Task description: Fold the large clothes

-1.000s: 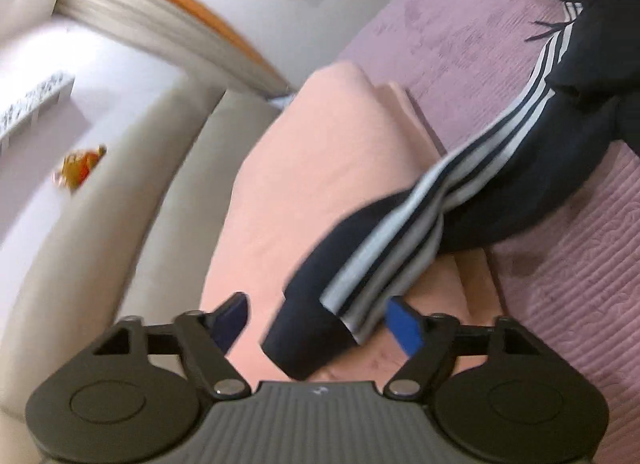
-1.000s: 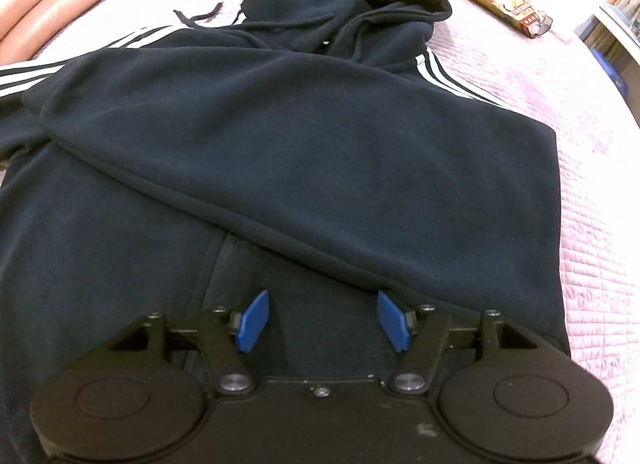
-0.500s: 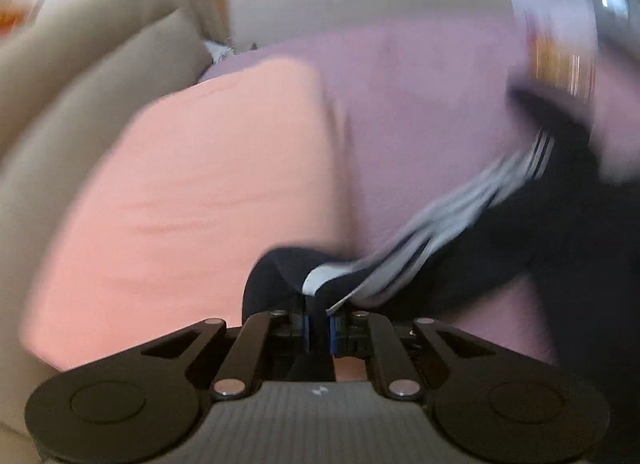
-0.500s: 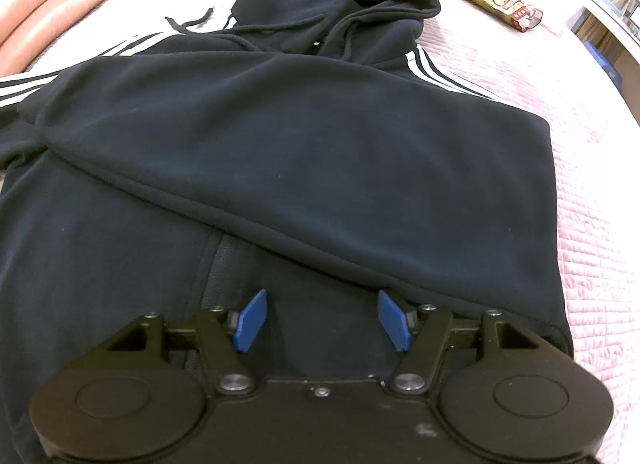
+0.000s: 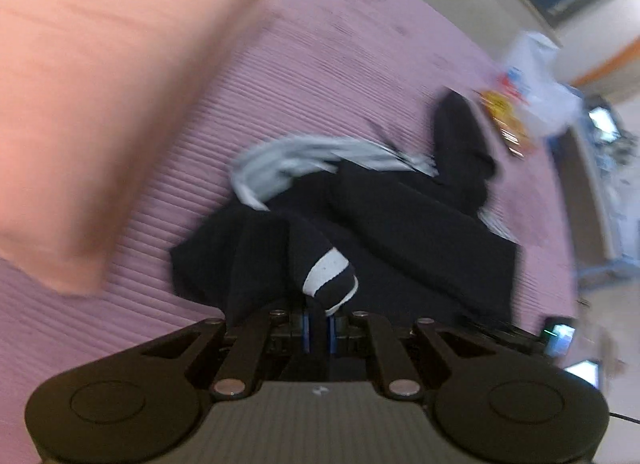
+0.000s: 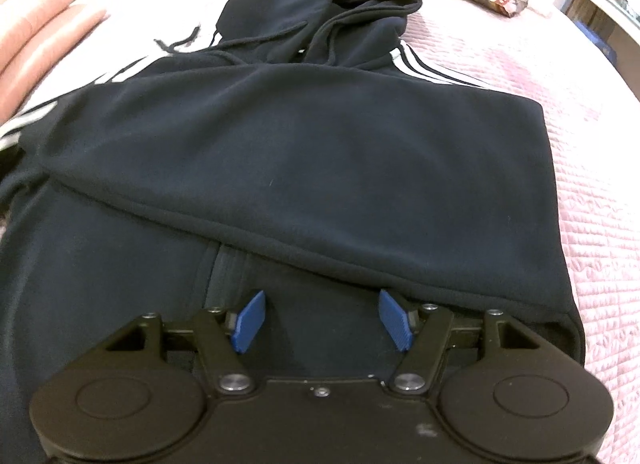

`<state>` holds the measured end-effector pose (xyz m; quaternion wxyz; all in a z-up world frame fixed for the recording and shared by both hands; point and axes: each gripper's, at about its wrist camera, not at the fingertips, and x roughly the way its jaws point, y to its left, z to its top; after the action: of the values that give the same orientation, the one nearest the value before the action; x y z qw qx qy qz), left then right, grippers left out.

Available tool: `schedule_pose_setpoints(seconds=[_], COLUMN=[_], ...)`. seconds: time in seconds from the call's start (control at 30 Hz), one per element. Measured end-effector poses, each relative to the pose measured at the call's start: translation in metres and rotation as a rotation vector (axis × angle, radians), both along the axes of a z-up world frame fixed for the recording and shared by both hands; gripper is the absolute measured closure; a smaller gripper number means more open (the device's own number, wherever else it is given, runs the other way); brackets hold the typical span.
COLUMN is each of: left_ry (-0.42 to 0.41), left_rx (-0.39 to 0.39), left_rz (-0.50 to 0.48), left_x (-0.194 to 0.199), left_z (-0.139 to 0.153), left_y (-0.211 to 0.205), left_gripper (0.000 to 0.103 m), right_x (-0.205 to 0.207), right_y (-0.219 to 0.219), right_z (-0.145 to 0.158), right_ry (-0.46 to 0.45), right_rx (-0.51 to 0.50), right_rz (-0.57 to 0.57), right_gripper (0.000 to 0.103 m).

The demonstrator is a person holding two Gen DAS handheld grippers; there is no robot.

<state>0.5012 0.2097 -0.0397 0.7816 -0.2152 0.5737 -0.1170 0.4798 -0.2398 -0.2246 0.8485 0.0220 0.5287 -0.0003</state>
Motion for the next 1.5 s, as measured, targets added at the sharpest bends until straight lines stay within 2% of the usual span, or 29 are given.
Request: schedule_pose_setpoints(seconds=[0.13, 0.2, 0.27, 0.33, 0.37, 0.4, 0.43, 0.47, 0.53, 0.63, 0.73, 0.83, 0.97, 1.1, 1.13, 1.17, 1.2, 1.23, 1.37, 1.43, 1.5], left_ry=[0.018, -0.005, -0.032, -0.065, -0.062, -0.035, 0.004, 0.042, 0.073, 0.096, 0.079, 0.029, -0.006, 0.009, 0.003, -0.009, -0.027, -0.049, -0.189, -0.265, -0.305], left_rx=[-0.19, -0.306, -0.407, -0.503, -0.525, -0.517, -0.487, -0.438, -0.372, -0.33, -0.283, -0.203, -0.138, -0.138, -0.133, -0.122, -0.1, -0.077, -0.01, 0.008, 0.032], left_rz=[-0.149, -0.234, -0.272, -0.284, -0.306, -0.351, -0.386, -0.393, -0.355, -0.299, -0.24, -0.159, -0.079, -0.055, -0.055, -0.057, -0.055, -0.049, -0.011, 0.01, 0.018], left_x=[0.012, 0.027, 0.046, 0.066, 0.072, 0.075, 0.075, 0.071, 0.058, 0.038, 0.023, 0.015, 0.02, 0.018, 0.018, 0.02, 0.023, 0.021, 0.036, 0.05, 0.069], left_z=[0.007, 0.012, 0.009, -0.001, -0.013, -0.028, -0.044, -0.062, -0.091, -0.118, -0.129, -0.13, -0.134, -0.14, -0.141, -0.14, -0.14, -0.138, -0.122, -0.114, -0.115], left_y=[-0.08, -0.131, -0.18, -0.232, -0.255, -0.28, -0.296, -0.305, -0.3, -0.271, -0.242, -0.224, -0.209, -0.203, -0.205, -0.206, -0.209, -0.208, -0.2, -0.196, -0.197], left_gripper=[0.093, 0.093, 0.093, 0.089, 0.078, 0.062, 0.052, 0.048, 0.048, 0.046, 0.044, 0.044, 0.043, 0.043, 0.043, 0.043, 0.043, 0.044, 0.044, 0.044, 0.044], right_x=[-0.006, -0.01, -0.016, -0.021, -0.024, -0.027, -0.03, -0.033, -0.039, -0.045, -0.046, -0.043, -0.022, -0.002, 0.002, 0.004, 0.004, 0.002, 0.0, 0.003, 0.008], right_y=[-0.016, -0.027, -0.041, -0.057, -0.067, -0.078, -0.091, -0.102, -0.121, -0.138, -0.143, -0.143, -0.142, -0.14, -0.141, -0.142, -0.14, -0.137, -0.132, -0.139, -0.15], right_z=[0.022, 0.033, 0.042, 0.051, 0.055, 0.058, 0.06, 0.061, 0.061, 0.055, 0.052, 0.051, 0.028, 0.003, -0.004, -0.006, -0.002, 0.007, 0.072, 0.101, 0.114], right_ry=[-0.044, -0.065, -0.084, -0.102, -0.11, -0.115, -0.117, -0.118, -0.119, -0.121, -0.16, -0.195, -0.123, -0.093, -0.064, -0.048, -0.066, -0.098, -0.284, -0.37, -0.401], right_rx=[0.058, 0.077, 0.088, 0.076, 0.061, 0.045, 0.034, 0.028, 0.026, 0.048, 0.123, 0.246, 0.356, 0.361, 0.394, 0.434, 0.454, 0.456, 0.339, 0.275, 0.212], right_rz=[-0.039, -0.068, -0.098, -0.137, -0.157, -0.179, -0.199, -0.22, -0.247, -0.256, -0.243, -0.215, -0.243, -0.247, -0.251, -0.247, -0.238, -0.225, -0.16, -0.178, -0.224], right_gripper=[0.027, 0.027, 0.027, 0.027, 0.027, 0.027, 0.027, 0.027, 0.027, 0.027, 0.027, 0.026, 0.026, 0.028, 0.046, 0.074, 0.087, 0.094, 0.095, 0.097, 0.097])
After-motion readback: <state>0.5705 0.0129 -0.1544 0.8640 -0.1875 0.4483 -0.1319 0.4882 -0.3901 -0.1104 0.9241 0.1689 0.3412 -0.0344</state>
